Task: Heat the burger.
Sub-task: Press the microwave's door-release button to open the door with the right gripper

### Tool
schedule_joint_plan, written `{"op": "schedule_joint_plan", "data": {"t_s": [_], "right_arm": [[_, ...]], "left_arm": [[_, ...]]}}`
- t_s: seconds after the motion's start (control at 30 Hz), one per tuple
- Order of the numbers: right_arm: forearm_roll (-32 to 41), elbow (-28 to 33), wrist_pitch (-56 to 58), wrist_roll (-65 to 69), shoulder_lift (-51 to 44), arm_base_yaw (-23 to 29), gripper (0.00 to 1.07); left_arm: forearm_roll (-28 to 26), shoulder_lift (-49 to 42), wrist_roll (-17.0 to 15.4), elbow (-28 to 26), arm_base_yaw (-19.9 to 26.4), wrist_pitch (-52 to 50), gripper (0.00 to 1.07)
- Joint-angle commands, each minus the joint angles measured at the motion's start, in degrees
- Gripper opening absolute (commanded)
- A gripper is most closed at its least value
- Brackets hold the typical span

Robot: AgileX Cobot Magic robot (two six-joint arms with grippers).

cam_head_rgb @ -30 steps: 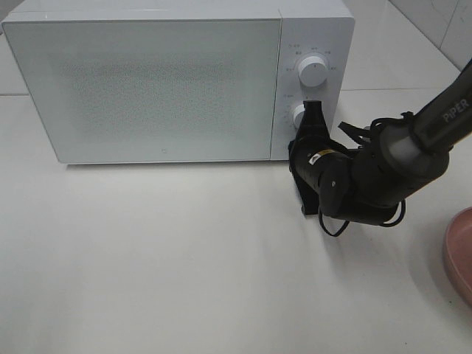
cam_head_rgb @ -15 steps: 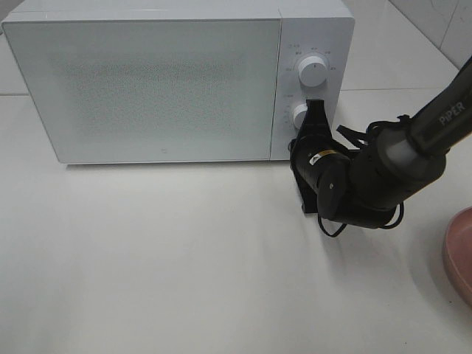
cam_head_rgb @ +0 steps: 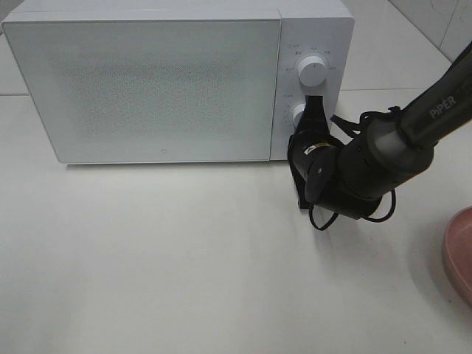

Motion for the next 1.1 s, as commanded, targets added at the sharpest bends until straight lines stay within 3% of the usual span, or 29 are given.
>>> {"op": "schedule_joint_plan", "data": {"t_s": [0.03,0.2,0.6,1.1], "right_arm": [[-1.3,-5.8,-14.6,-2.5,-0.5,-1.9,0.0],[2.5,-9.0,-18.4,-4.6,0.6,-1.9,0.0],[2.7,-9.6,-18.2,-6.5,0.7,-1.9,0.0],[2.9,-8.6,-8.9,-6.7,0.7,-1.7,0.0]], "left_arm": [[-0.1,-1.1,0.0,0.0,-0.3,-0.5,0.98],[-0.1,-1.1,0.1,0.0,-0.3,-0.5,0.98],[-0.1,-1.1,0.1,0.0,-0.3,-0.5,0.98],[-0.1,-1.1,0.1,0.0,-0.3,-0.5,0.98]]}}
